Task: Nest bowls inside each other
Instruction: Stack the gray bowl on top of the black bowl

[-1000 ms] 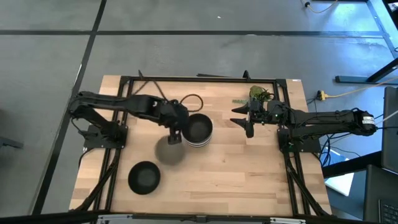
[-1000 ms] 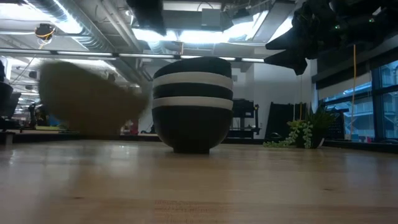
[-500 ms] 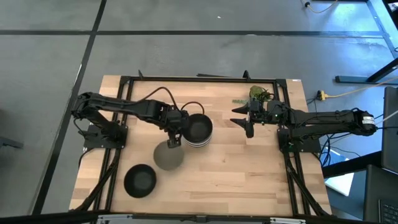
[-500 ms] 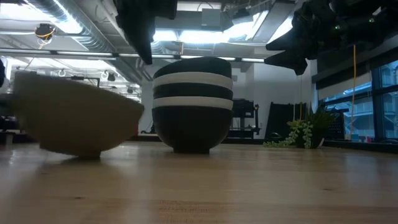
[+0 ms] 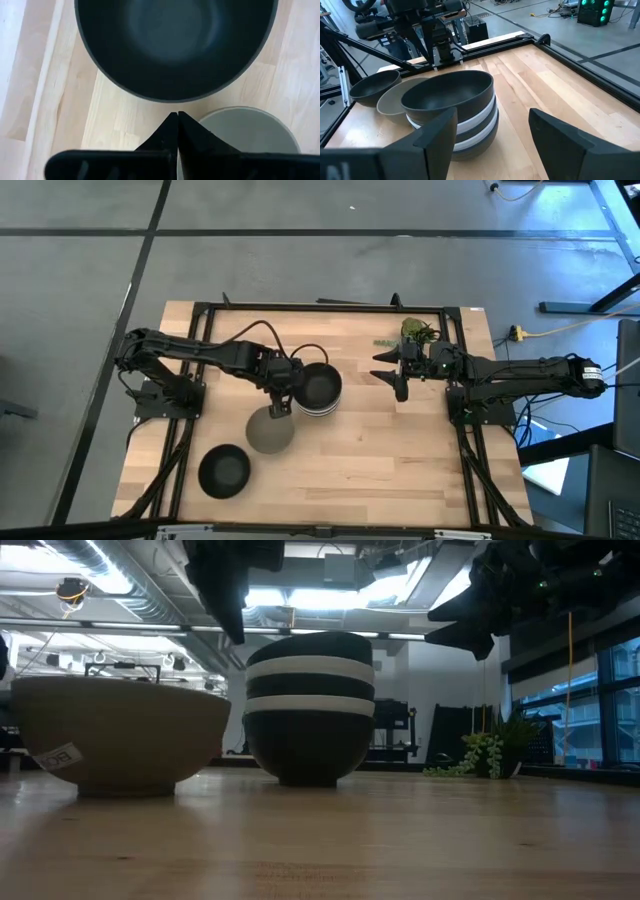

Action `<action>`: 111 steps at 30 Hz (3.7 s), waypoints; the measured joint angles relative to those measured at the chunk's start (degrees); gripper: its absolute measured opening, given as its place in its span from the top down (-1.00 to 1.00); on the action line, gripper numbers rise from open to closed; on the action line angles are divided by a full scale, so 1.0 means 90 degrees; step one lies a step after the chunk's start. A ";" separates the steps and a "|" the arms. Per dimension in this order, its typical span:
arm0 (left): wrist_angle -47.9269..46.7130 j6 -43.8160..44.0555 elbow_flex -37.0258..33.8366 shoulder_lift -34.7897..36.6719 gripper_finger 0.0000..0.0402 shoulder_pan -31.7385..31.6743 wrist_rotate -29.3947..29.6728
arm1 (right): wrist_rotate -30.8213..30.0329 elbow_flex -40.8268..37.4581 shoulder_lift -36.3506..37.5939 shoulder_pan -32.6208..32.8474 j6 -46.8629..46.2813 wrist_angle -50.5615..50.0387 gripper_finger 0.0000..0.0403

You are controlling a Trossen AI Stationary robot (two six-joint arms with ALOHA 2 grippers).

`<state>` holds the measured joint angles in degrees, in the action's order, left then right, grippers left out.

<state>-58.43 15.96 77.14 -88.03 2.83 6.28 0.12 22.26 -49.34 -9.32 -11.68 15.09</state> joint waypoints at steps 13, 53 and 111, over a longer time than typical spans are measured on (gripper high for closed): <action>-0.0961 0.0036 -0.0002 0.0002 0.93 0.0274 0.0420 | 0.0000 0.0000 0.0000 0.0000 -0.0002 0.0000 -0.23; -0.0938 0.1147 -0.1068 -0.0097 -0.16 0.1263 0.0556 | -0.0002 0.0000 0.0000 0.0002 -0.0013 0.0029 -0.23; 0.0014 -0.0808 -0.0195 0.2044 0.99 -0.0788 -0.0091 | -0.0001 0.0000 -0.0002 0.0002 -0.0177 0.0007 -0.23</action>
<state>-58.30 8.69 75.39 -69.64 -4.26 5.47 0.11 22.26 -49.36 -9.30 -13.28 15.16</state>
